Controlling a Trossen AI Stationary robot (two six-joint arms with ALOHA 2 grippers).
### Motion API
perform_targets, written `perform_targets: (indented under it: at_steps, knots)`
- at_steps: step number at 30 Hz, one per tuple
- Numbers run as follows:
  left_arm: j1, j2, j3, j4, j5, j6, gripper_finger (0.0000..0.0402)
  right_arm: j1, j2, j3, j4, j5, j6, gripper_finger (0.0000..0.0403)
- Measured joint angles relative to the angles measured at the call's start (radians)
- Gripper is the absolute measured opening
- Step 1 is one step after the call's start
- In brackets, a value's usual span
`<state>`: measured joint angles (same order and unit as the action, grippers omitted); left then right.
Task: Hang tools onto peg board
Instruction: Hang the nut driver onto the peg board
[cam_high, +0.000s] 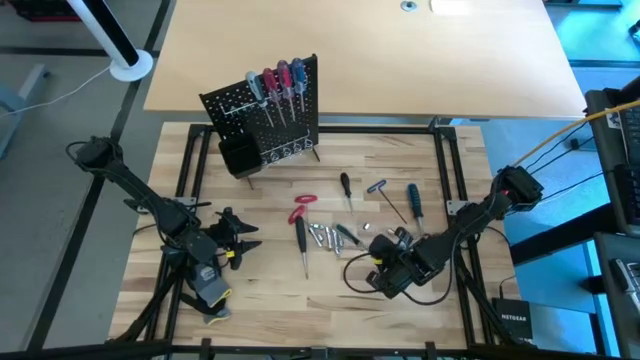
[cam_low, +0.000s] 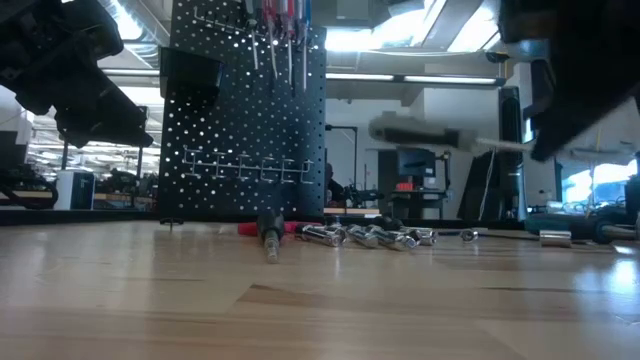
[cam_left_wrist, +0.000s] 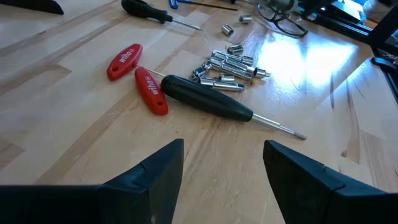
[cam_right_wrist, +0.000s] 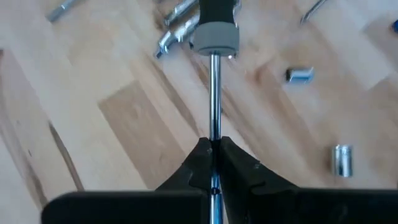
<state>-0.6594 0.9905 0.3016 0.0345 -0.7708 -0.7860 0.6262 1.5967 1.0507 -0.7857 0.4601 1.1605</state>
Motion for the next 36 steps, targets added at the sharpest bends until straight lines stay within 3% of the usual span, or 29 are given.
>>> perform_targets:
  at_steps: [10, 18, 31, 36]
  knots:
    - [0.0, 0.0, 0.0, 0.0, 0.0, 0.0, 0.021, 0.001, -0.001, 0.033, -0.077, 0.011, -0.007, 0.0019]
    - [0.0, 0.0, 0.0, 0.0, 0.0, 0.0, 0.021, -0.008, 0.007, 0.033, -0.115, 0.108, 0.012, 0.0019]
    - [0.0, 0.0, 0.0, 0.0, 0.0, 0.0, 0.021, -0.017, 0.136, 0.033, -0.197, 0.12, 0.01, 0.0019]
    - [0.0, 0.0, 0.0, 0.0, 0.0, 0.0, 0.021, -0.017, 0.14, -0.043, -0.157, 0.133, 0.064, 0.0019]
